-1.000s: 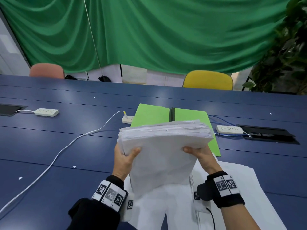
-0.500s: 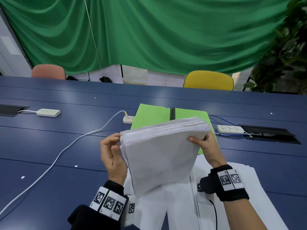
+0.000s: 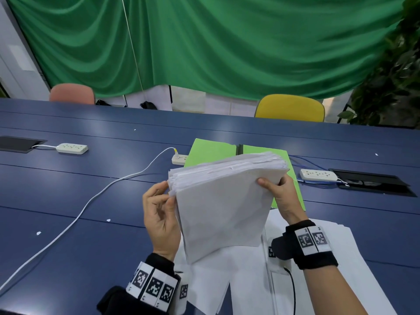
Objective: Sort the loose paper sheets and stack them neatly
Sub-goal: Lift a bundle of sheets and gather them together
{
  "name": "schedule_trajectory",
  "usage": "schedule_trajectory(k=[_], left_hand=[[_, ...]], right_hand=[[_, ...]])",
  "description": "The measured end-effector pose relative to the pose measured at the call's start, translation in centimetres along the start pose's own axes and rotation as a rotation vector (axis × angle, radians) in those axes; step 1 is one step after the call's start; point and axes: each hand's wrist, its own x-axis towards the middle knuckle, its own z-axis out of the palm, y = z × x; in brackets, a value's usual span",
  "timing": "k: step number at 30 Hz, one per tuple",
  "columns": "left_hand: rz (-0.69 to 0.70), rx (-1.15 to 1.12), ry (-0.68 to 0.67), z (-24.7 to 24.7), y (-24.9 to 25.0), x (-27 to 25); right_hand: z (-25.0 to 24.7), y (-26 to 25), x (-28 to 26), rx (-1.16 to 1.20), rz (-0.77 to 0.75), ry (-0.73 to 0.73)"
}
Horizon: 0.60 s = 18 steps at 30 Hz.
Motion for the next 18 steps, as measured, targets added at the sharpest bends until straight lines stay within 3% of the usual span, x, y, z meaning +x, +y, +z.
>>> schedule_trajectory(k=[12, 16, 18], left_hand=[[-0.179, -0.032, -0.166, 1.5, 0.4, 2.2], [-0.286, -0.225, -0.143, 1.8, 0.0, 0.8], [-0.281, -0.159, -0.241, 1.2, -1.0, 0.0]], right_hand=[[-0.4, 0.0, -0.1, 0.119, 0.029, -0.097], [-0.4, 0.1, -0.1, 0.096, 0.024, -0.097], [-0.5, 0.4, -0.2, 0.081, 0.050, -0.109]])
